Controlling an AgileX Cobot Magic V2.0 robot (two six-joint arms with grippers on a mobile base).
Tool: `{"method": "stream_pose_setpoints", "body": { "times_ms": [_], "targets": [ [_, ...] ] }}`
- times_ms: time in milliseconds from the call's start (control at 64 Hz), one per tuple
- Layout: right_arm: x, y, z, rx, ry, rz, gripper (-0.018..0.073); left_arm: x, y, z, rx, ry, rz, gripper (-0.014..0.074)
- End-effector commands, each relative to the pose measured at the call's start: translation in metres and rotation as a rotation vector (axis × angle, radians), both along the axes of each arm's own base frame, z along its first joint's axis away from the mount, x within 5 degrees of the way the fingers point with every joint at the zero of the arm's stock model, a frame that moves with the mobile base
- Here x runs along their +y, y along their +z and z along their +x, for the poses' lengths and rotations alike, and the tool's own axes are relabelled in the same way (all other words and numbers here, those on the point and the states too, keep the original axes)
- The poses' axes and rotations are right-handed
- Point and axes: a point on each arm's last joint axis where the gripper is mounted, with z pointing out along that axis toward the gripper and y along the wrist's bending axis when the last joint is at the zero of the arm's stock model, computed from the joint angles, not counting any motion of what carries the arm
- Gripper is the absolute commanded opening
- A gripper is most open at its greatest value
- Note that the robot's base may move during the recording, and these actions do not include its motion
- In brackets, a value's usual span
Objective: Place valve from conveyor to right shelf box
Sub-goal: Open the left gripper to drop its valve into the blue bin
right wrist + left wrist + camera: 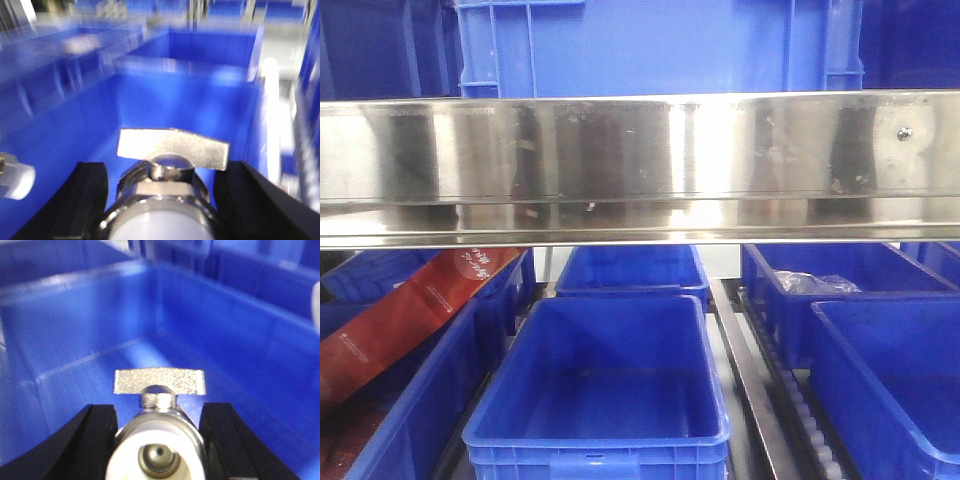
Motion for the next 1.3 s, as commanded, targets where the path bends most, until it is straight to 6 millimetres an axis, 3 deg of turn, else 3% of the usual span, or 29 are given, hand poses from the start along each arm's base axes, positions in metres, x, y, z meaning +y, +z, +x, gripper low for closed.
{"method": "stream_pose_setpoints", "body": {
  "times_ms": [0,188,328,453,594,704,844,1282],
  "targets": [
    [0.0,0.005,0.008,-0.067,-0.018,0.012,-0.0162,-0.005,0.005,0.006,-0.048,0.0,-0.044,-0.0111],
    [0.006,-0.02,0.025,0.014,-0.004,-0.005,-0.0156,-0.01,-0.01,0.018,-0.031,0.006,-0.045,-0.0111],
    [0.009,-0.031,0.031,0.05,0.001,-0.013,-0.0029,-0.012,-0.017,0.022,-0.012,0.007,-0.051,-0.0105],
    [0.009,-0.031,0.032,0.047,0.0,-0.013,0.0095,-0.012,-0.017,0.022,-0.012,0.007,-0.051,0.0008],
    [0.009,-0.031,0.032,0.047,0.0,-0.012,0.02,-0.012,-0.017,0.022,-0.012,0.007,-0.051,0.0209],
    [0.009,-0.031,0.032,0.047,0.0,-0.012,0.0271,-0.012,-0.017,0.022,-0.012,0.007,-0.051,0.0298],
    [0.009,-0.031,0.032,0.048,0.0,-0.013,0.0322,-0.012,-0.017,0.022,-0.01,0.007,-0.05,0.0307],
    [0.009,-0.032,0.031,0.065,0.005,-0.017,0.0325,-0.011,-0.019,0.021,0.015,0.004,-0.039,0.0307]
  ]
}}
